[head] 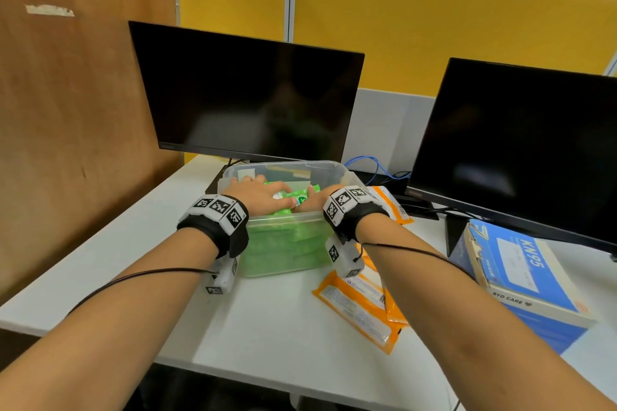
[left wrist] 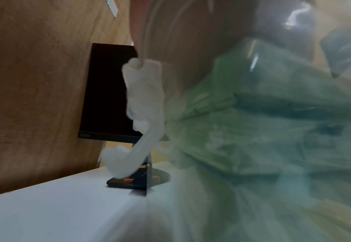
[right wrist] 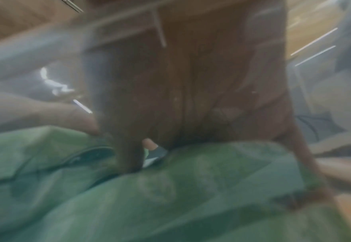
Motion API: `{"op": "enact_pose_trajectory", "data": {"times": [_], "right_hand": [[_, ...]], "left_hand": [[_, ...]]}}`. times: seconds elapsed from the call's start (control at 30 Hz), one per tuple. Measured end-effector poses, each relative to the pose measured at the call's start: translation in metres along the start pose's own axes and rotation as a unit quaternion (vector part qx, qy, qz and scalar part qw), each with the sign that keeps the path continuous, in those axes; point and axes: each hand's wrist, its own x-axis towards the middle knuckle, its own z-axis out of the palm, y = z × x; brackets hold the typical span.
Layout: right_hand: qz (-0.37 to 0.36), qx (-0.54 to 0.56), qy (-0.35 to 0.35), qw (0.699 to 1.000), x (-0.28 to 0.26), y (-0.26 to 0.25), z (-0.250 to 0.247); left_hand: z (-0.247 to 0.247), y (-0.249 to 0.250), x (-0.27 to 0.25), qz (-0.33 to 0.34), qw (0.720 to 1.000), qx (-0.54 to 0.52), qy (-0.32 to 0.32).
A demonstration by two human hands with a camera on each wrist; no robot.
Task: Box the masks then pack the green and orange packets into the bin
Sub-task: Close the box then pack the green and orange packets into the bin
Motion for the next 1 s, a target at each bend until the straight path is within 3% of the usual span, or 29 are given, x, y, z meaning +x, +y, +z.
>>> {"op": "enact_pose_trajectory", "data": {"times": [0.1,0.33,0.53,0.67,0.73,0.8,0.87,1.0], "right_hand": [[0.003,0.035,0.029,0.999,0.002,-0.001,0.003],[0.055,0.040,0.013,0.998,0.018,-0.009,0.006],[-0.058,0.113,0.070,0.989,0.015,-0.005,0.001],[-0.116,0.225,0.203,0.946,0.001,0.002,-0.003],[-0.152,0.294,0.165,0.929,-0.009,-0.002,-0.003],[-0.166,0.287,0.120,0.936,-0.015,-0.014,-0.002],[-0.172,0.295,0.122,0.932,-0.013,-0.023,-0.002],[-0.179,0.339,0.066,0.921,-0.018,-0.022,-0.006]], "left_hand": [[0.001,-0.001,0.000,0.001,1.000,0.001,-0.005],[0.003,-0.001,0.003,-0.003,1.000,-0.015,0.026],[0.006,-0.005,0.008,-0.015,0.998,-0.031,0.056],[0.005,-0.008,0.008,-0.040,0.979,-0.102,0.169],[0.002,-0.005,0.005,-0.062,0.978,-0.098,0.176],[0.003,-0.005,0.006,-0.055,0.987,-0.052,0.144],[0.004,-0.006,0.007,-0.049,0.990,-0.018,0.130],[0.004,-0.006,0.008,-0.062,0.990,-0.033,0.122]]}}
